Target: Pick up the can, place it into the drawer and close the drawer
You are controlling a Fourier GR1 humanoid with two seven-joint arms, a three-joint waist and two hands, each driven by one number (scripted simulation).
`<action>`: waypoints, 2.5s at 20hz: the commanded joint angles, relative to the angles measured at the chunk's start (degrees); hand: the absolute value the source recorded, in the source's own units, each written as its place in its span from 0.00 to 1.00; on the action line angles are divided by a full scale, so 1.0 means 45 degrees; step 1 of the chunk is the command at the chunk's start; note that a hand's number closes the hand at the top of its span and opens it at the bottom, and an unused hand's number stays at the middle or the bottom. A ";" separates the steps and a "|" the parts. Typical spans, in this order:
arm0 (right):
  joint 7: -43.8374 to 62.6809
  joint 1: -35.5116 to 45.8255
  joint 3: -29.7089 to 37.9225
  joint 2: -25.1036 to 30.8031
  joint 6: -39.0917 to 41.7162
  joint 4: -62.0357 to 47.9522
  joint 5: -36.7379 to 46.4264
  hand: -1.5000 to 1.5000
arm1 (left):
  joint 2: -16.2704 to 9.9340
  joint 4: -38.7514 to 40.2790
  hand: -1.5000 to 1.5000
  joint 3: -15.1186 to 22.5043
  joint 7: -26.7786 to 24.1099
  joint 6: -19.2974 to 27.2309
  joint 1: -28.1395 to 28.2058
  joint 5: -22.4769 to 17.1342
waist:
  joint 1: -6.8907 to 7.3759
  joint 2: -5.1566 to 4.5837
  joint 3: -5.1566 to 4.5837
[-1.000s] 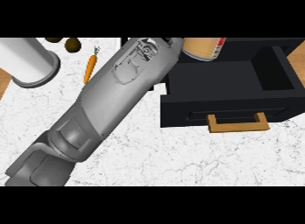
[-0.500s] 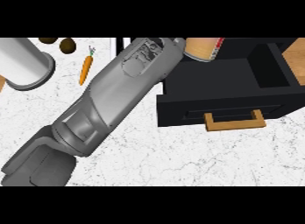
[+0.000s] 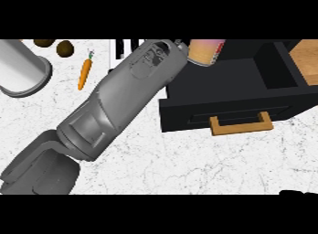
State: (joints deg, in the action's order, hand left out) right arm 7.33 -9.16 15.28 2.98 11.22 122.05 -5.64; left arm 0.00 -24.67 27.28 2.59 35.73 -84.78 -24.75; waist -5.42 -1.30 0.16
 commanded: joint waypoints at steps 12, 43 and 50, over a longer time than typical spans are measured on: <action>0.0034 0.0714 0.0058 0.0296 0.0064 -0.0294 -0.0092 0.00 | 0.0000 0.1210 0.00 0.1363 -0.1095 0.0635 0.0420 -0.0695 | -0.0302 -0.0106 0.0001; -0.1068 0.1841 -0.2020 0.2387 -0.0143 0.1064 0.6817 0.00 | 0.0000 0.0021 0.00 0.1446 -0.1959 0.2726 0.0054 -0.3537 | 0.0294 0.0051 -0.0025; -0.1561 0.2508 -0.3872 0.2633 -0.1223 -0.1202 1.1075 0.00 | 0.0000 -0.0607 0.00 0.1917 -0.1851 0.2918 0.0511 -0.3467 | 0.0928 0.0161 -0.0028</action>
State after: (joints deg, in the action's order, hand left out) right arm 0.93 -0.09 1.41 14.29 8.06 121.75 35.53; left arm 0.00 -25.41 34.89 -5.85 48.30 -83.57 -40.23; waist -2.54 -0.82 0.05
